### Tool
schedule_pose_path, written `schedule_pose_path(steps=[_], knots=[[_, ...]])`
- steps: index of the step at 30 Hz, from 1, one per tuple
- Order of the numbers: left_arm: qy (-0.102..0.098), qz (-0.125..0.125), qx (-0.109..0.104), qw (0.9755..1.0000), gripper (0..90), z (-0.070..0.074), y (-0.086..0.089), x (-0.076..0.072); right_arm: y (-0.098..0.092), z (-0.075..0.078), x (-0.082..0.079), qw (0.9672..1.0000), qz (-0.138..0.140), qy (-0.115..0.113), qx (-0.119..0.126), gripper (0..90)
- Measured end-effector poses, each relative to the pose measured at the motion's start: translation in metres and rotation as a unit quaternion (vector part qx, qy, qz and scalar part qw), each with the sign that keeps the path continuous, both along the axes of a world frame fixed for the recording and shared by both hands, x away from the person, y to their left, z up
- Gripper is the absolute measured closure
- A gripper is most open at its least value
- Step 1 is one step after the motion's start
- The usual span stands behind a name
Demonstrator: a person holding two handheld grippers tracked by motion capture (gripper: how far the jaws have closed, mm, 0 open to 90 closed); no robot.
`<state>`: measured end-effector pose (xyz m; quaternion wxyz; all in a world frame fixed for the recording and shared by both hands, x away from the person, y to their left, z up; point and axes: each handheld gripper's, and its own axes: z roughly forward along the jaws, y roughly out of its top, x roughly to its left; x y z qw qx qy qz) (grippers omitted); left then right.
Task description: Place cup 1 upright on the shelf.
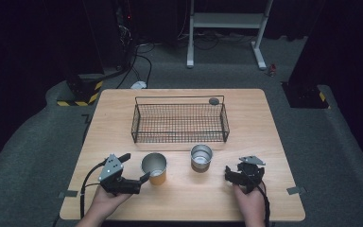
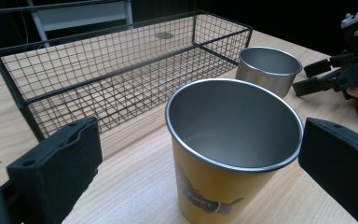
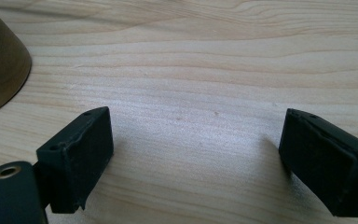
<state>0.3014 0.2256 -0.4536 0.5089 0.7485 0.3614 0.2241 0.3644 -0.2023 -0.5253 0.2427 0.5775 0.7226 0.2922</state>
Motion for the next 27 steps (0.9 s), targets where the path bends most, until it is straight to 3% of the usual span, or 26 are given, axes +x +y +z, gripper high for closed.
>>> schedule_pose_path(steps=[27], knots=[[0.007, -0.031, 0.008, 0.9995, 0.0, -0.013, -0.027, 0.012, -0.001, 0.000, -0.010, 1.0000, 0.008, -0.001, 0.000, 9.8]])
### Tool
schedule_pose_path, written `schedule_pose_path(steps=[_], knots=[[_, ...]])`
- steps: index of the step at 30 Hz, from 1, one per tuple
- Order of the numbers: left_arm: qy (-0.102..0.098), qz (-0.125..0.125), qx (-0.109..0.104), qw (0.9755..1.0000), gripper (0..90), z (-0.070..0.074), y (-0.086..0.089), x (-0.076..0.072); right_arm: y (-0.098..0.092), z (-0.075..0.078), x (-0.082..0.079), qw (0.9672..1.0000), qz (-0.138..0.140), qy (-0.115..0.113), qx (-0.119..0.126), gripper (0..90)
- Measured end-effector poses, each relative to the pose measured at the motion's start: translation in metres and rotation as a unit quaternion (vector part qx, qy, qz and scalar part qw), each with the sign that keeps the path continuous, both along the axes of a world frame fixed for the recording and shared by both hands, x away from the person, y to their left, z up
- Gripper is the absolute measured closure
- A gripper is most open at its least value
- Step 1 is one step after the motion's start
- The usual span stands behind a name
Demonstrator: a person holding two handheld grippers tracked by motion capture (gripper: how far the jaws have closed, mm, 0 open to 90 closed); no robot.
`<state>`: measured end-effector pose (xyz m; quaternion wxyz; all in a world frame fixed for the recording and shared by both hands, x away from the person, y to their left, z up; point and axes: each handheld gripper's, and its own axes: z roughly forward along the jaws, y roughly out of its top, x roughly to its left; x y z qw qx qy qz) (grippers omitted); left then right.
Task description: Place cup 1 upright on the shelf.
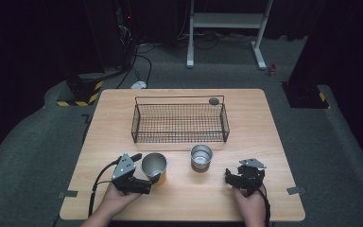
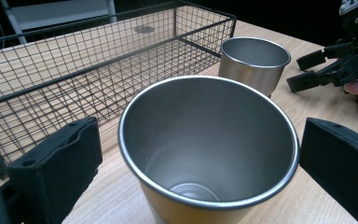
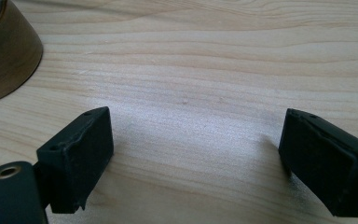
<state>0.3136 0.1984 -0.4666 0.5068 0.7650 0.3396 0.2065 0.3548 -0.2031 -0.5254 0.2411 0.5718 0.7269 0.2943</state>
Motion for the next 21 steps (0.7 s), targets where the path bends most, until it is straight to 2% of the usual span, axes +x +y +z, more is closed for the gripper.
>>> schedule_pose_path(steps=[5, 13, 18, 21], knots=[[0.001, -0.003, 0.013, 0.9999, 0.0, -0.007, -0.007, 0.003, 0.000, 0.000, -0.001, 1.0000, -0.001, 0.002, 0.001, 9.8], [0.009, -0.002, 0.022, 0.9997, 0.0, -0.016, -0.011, 0.007, 0.000, 0.000, -0.001, 1.0000, -0.001, 0.001, 0.001, 9.8], [0.025, -0.003, 0.020, 0.9995, 0.0, -0.024, -0.011, 0.010, 0.000, 0.000, -0.001, 1.0000, -0.001, 0.001, 0.001, 9.8], [0.027, -0.003, 0.015, 0.9995, 0.0, -0.025, -0.011, 0.012, 0.000, 0.000, -0.001, 1.0000, -0.001, 0.001, 0.001, 9.8]])
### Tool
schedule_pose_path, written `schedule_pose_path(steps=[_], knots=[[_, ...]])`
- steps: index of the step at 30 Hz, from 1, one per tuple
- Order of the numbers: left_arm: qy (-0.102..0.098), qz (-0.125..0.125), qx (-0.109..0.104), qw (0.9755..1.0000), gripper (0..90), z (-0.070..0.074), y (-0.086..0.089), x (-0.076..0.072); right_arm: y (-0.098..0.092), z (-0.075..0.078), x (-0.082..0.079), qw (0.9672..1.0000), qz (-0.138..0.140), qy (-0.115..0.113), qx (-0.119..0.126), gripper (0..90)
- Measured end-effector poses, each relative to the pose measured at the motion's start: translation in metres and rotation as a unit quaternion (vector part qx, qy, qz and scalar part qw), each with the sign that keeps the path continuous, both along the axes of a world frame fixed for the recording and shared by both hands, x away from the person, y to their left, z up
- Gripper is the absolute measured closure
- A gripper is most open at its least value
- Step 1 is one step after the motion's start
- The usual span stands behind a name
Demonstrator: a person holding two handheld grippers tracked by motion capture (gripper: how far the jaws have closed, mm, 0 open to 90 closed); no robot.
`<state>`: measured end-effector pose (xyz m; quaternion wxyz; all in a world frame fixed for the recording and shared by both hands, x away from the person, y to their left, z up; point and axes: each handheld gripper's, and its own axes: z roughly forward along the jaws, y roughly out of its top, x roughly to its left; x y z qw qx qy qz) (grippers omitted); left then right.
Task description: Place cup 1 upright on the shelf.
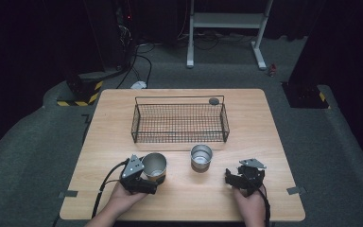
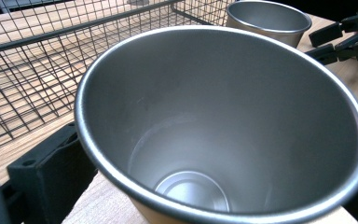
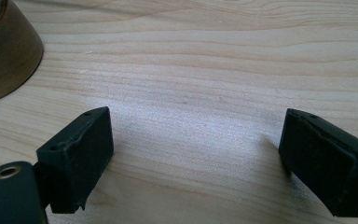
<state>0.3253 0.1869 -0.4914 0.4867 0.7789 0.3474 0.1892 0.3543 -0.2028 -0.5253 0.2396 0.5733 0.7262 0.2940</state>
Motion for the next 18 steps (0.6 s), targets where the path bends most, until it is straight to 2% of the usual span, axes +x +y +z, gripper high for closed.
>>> schedule_pose_path(steps=[7, 9, 11, 18], knots=[[0.008, -0.004, 0.006, 0.9999, 0.6, -0.0001, -0.0044, 0.0018, 0.0000, 0.0000, 0.0000, 1.0000, 0.000, 0.000, 0.000, 9.8], [0.004, -0.008, 0.006, 0.9999, 0.5, 0.0002, -0.0041, 0.0021, 0.0000, 0.0000, 0.0000, 1.0000, 0.000, 0.000, 0.000, 9.8], [0.001, 0.000, 0.002, 1.0000, 0.9, 0.0011, -0.0044, 0.0023, 0.0000, 0.0000, 0.0000, 1.0000, 0.000, 0.000, 0.000, 9.8], [-0.013, -0.001, -0.005, 0.9999, 11.5, 0.0036, -0.0022, 0.0002, 0.0000, 0.0000, 0.0000, 1.0000, 0.000, 0.000, 0.000, 9.8]])
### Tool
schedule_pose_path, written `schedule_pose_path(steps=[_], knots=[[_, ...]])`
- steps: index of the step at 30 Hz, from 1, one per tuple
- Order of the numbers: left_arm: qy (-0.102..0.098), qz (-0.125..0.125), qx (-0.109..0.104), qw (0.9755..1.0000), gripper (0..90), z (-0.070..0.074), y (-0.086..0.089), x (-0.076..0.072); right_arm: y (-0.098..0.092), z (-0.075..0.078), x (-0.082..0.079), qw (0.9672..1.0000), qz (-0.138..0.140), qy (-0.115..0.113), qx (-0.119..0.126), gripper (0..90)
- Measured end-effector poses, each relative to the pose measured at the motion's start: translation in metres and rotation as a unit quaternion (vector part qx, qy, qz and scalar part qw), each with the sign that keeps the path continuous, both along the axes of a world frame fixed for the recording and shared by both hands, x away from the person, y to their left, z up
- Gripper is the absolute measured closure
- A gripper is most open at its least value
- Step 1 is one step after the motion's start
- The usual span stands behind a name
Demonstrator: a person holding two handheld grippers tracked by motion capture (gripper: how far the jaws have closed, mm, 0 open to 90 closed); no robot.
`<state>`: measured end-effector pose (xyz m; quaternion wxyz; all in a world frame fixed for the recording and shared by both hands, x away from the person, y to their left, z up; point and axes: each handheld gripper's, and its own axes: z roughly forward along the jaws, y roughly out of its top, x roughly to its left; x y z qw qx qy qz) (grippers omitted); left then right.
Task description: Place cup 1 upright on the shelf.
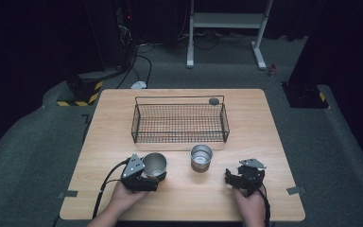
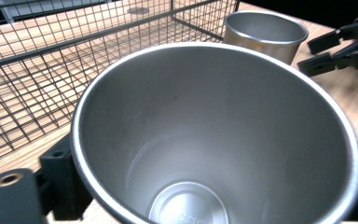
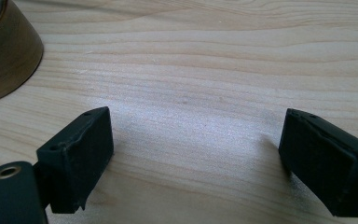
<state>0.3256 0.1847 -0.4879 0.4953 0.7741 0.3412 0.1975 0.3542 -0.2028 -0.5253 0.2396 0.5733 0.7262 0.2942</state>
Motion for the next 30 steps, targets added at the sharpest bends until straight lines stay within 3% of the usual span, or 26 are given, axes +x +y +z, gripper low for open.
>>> schedule_pose_path(steps=[15, 19, 30], knots=[[0.003, 0.001, 0.001, 1.0000, 13.6, 0.002, 0.005, -0.001, 0.000, 0.000, 0.000, 1.0000, 0.000, 0.000, 0.000, 9.8], [0.001, 0.001, -0.014, 0.9999, 13.6, 0.005, 0.009, -0.002, 0.000, 0.000, 0.000, 1.0000, 0.000, 0.000, 0.000, 9.8], [-0.008, 0.015, -0.007, 0.9998, 13.7, 0.009, 0.017, -0.002, 0.000, 0.000, 0.000, 1.0000, 0.000, 0.000, 0.000, 9.8]])
